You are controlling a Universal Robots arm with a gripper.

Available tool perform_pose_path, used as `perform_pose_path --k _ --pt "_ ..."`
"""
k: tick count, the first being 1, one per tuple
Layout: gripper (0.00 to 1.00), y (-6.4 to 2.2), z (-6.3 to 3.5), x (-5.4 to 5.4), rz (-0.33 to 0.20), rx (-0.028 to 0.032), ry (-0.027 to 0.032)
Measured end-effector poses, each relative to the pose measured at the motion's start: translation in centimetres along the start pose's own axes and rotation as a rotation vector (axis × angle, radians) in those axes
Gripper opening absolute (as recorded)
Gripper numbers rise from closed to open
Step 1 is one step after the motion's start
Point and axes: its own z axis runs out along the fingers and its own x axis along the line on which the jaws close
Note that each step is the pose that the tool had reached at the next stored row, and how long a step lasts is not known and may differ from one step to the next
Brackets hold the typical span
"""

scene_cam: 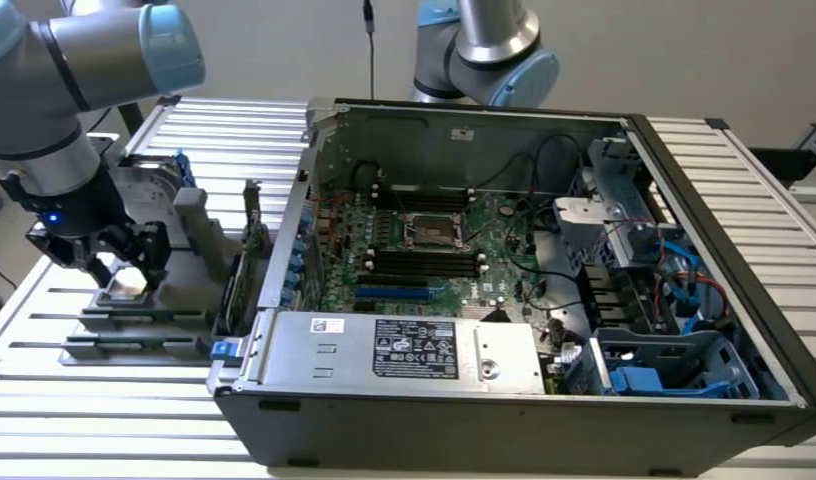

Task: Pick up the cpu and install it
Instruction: 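Pick up the cpu and move it towards the insertion slot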

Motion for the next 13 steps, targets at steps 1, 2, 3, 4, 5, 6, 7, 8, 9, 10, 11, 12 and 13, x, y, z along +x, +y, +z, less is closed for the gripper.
perform_pose_path --k 1,2,3,4,5,6,7,8,9,10,11,12,13 --pt "0.67 0.00 0.00 0.00 -0.002 0.0000 0.0004" --pt "0.67 0.00 0.00 0.00 -0.004 0.0000 0.0010" --pt "0.67 0.00 0.00 0.00 -0.005 0.0000 0.0015" --pt "0.67 -0.01 0.00 0.00 -0.006 0.0000 0.0019" --pt "0.67 -0.02 0.01 0.00 -0.006 -0.0001 0.0024" --pt "0.67 -0.03 0.01 0.00 -0.006 -0.0001 0.0032" --pt "0.67 -0.05 0.01 0.00 -0.006 -0.0002 0.0041" --pt "0.67 -0.07 0.01 0.00 -0.006 -0.0001 0.0048" --pt "0.67 -0.10 0.01 0.00 -0.006 -0.0002 0.0056" --pt "0.67 -0.12 0.01 0.00 -0.006 -0.0001 0.0063" --pt "0.67 -0.13 0.00 0.00 -0.006 -0.0001 0.0070" --pt "0.67 -0.14 0.00 0.00 -0.006 -0.0001 0.0076" --pt "0.67 -0.14 0.00 -0.02 -0.006 -0.0001 0.0080"
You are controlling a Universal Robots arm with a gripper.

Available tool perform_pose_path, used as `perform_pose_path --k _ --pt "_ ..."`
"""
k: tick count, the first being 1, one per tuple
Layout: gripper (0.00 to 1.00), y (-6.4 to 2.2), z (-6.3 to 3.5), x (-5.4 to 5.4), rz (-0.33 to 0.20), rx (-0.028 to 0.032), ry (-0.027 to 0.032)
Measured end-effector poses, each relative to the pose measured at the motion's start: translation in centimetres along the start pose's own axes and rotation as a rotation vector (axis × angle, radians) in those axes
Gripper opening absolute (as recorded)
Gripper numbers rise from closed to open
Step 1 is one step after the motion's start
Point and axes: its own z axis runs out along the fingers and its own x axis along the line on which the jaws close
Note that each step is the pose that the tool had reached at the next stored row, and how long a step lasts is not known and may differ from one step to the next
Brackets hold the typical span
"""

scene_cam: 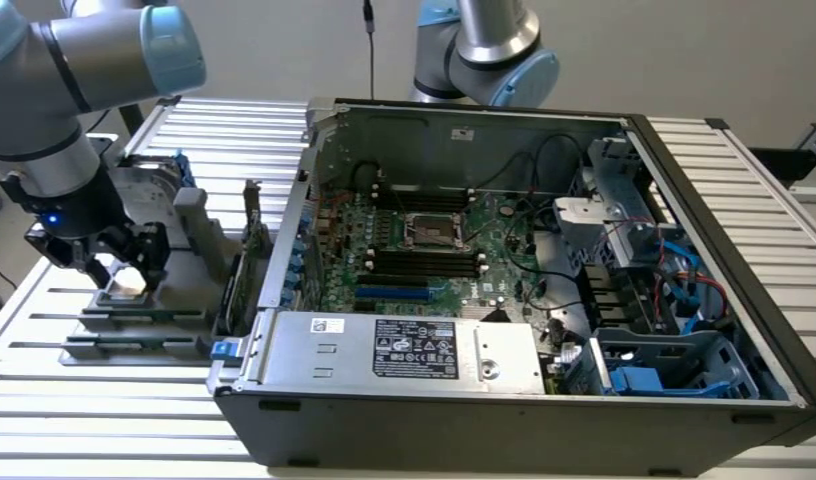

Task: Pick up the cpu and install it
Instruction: 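Pick up the cpu and move it towards the insertion slot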

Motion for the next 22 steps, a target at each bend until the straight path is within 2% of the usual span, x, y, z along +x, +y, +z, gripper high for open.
perform_pose_path --k 2,3,4,13,18,22 --pt "0.67 0.00 0.01 0.0 0.000 -0.0001 0.0006" --pt "0.65 0.00 0.00 0.0 0.000 0.0000 0.0010" --pt "0.58 0.00 0.00 -0.1 0.000 0.0000 0.0014" --pt "0.55 0.00 -0.34 -0.1 0.000 -0.0002 0.0021" --pt "0.55 0.00 -1.34 -0.1 0.000 -0.0002 0.0021" --pt "0.55 0.00 -2.91 0.0 0.000 -0.0002 0.0034"
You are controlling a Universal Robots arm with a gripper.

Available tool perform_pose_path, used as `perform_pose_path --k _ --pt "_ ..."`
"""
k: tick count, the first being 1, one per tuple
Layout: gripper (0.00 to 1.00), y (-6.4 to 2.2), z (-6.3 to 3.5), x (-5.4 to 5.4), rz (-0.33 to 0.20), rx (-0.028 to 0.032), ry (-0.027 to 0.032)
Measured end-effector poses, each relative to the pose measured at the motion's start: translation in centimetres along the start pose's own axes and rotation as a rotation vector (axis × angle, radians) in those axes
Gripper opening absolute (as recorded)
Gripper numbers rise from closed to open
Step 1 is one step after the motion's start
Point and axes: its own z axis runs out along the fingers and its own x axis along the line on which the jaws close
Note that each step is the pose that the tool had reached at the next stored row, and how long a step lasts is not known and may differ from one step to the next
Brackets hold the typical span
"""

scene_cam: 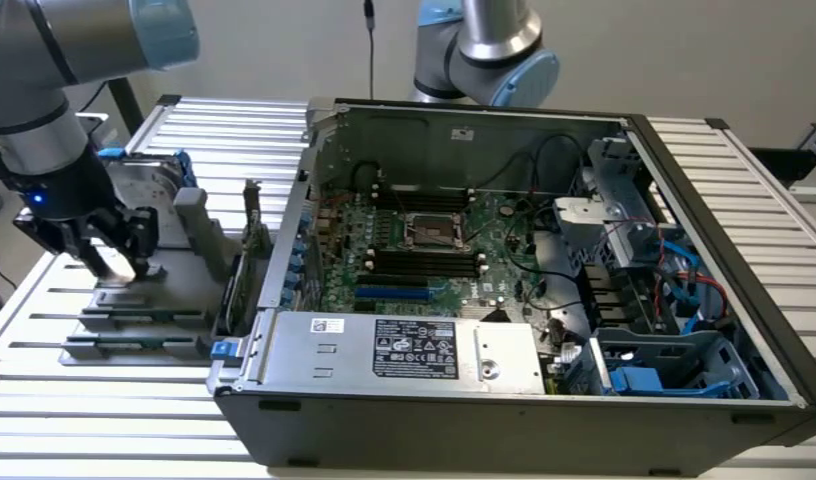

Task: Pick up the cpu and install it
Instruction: 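Pick up the cpu and move it towards the insertion slot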

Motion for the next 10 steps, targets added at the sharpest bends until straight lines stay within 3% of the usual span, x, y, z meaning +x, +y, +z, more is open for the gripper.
perform_pose_path --k 10 --pt "0.55 -0.01 -4.57 -0.3 0.000 -0.0001 0.0033"
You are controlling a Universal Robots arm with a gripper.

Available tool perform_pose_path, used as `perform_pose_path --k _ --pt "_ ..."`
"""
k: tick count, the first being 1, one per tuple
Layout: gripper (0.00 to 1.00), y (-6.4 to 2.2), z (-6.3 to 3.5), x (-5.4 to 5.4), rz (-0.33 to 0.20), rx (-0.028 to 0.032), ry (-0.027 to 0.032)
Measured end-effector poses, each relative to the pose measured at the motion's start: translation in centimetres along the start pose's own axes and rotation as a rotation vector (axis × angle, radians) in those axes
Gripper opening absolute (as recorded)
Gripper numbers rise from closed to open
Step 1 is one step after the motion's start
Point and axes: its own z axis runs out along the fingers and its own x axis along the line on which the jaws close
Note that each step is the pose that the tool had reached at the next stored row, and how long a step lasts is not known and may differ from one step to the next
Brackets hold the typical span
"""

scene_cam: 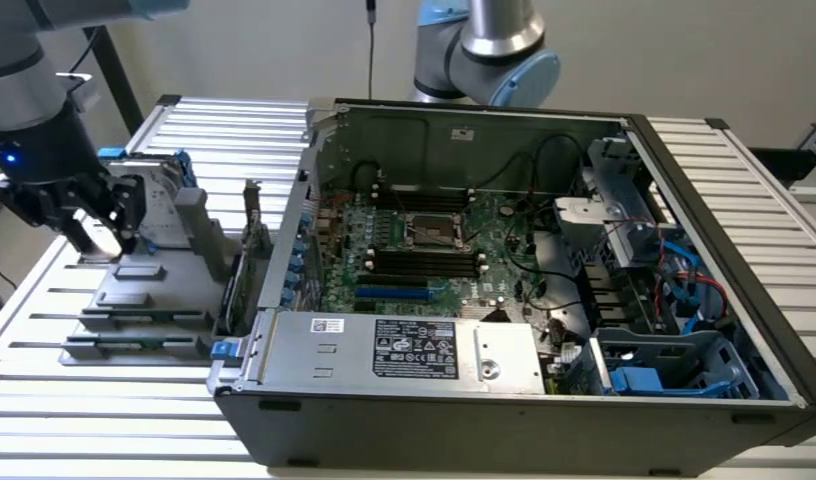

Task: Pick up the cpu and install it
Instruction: 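Pick up the cpu and move it towards the insertion slot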

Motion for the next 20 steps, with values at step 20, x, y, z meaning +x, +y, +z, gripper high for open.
perform_pose_path --k 20 --pt "0.55 -0.15 -9.23 -6.1 0.000 -0.0003 0.0110"
